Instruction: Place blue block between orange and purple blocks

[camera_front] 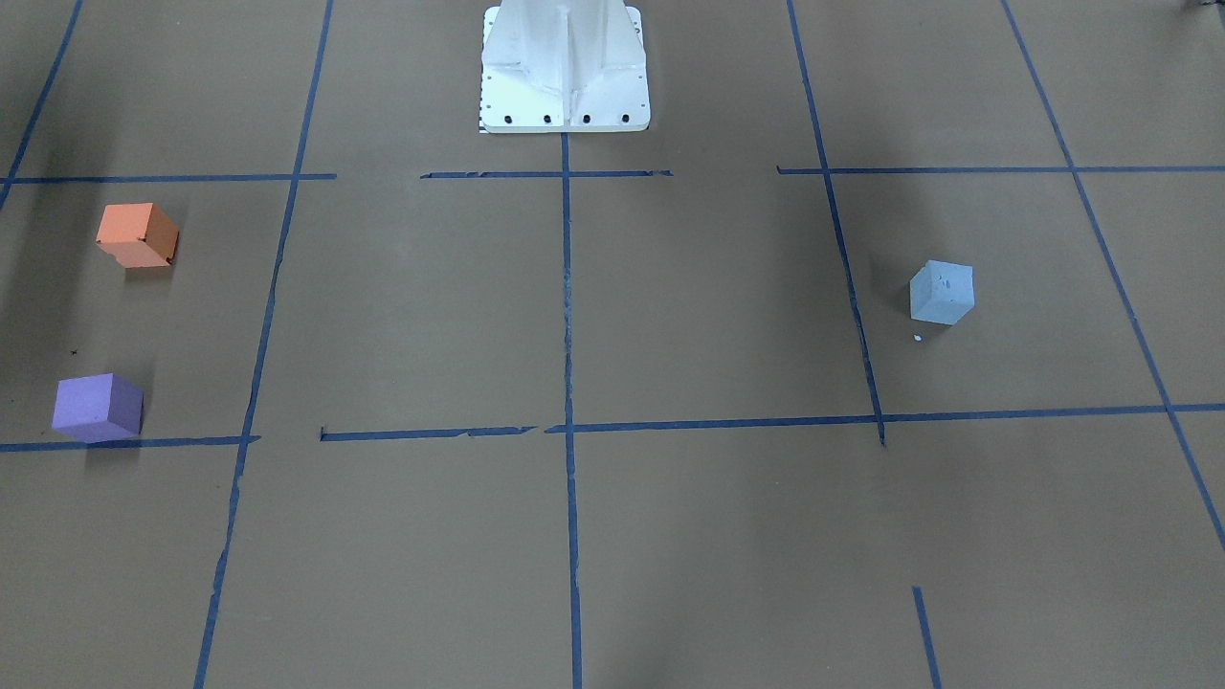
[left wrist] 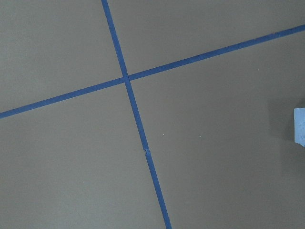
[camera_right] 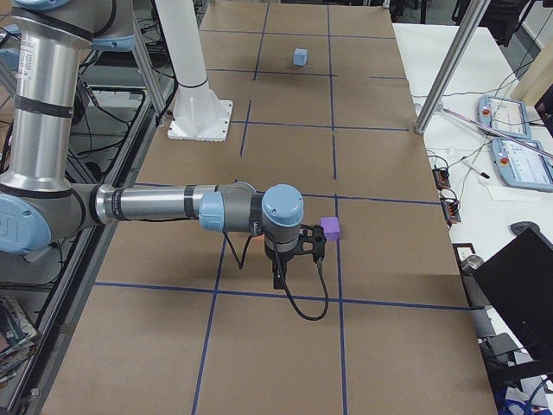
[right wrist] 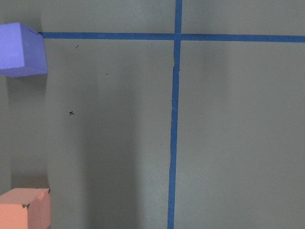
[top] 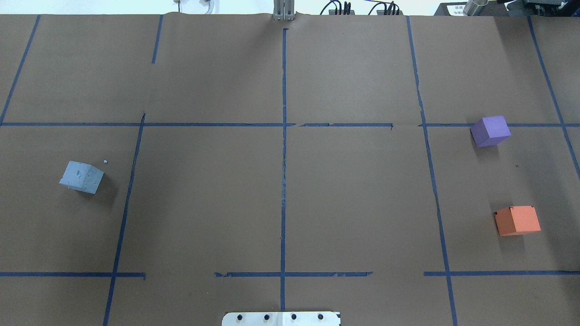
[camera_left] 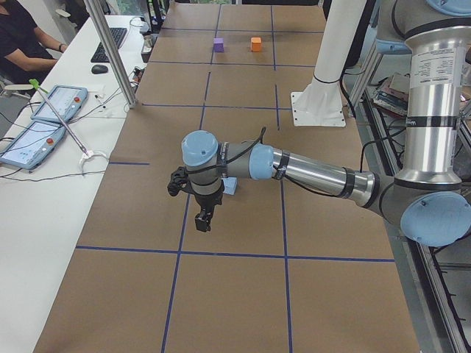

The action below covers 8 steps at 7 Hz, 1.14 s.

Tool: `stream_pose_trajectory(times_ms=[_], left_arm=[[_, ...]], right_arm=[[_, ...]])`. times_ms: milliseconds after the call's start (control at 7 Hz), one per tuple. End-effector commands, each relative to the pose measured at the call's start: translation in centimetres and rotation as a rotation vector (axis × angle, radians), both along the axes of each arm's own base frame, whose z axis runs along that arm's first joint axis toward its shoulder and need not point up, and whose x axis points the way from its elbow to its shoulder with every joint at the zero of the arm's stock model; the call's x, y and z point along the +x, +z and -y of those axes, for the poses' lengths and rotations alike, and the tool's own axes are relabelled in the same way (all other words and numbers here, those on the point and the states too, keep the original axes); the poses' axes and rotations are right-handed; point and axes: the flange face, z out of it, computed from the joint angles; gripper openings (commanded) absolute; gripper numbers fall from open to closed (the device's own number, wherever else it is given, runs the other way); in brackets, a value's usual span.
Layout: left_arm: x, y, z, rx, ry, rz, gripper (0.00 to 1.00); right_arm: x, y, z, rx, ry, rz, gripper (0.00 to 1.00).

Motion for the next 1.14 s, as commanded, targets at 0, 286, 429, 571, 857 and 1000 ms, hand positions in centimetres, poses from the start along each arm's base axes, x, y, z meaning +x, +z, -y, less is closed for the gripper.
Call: stream_pose_trajectory(times_ms=[0,286,429,571,857,1000], left_arm=[[-0.05,-0.33,-0.21,0.037,0.004,-0.004,1.0],[0.0,-0.49,-0.26,0.041,0.002,-0.001,1.0],[0.01,-0.61,-0.25,0.045,0.002,-0.003,1.0],[0.0,-0.6,-0.25,0.044,0.001,-0.002,1.0],[0.0,-0.09,-0.28,0.033,0.0,-0.001,1.0],[0.0,0.21,-0.26,0.026,0.0,-0.001,1.0]], right_arm=[[-0.01,0.01,0.0,-0.001,0.0,0.001,1.0],[-0.27,-0.13,0.18,0.002,-0.004,0.003,1.0],[-0.27,-0.07,0.11,0.0,-0.004,0.003,1.0],[-0.69,-0.25,0.29,0.001,-0.011,0.01,1.0],[-0.85,-0.46,0.52,0.005,-0.014,0.013,1.0],[-1.0,-0.63,0.51,0.005,-0.014,0.036,1.0]])
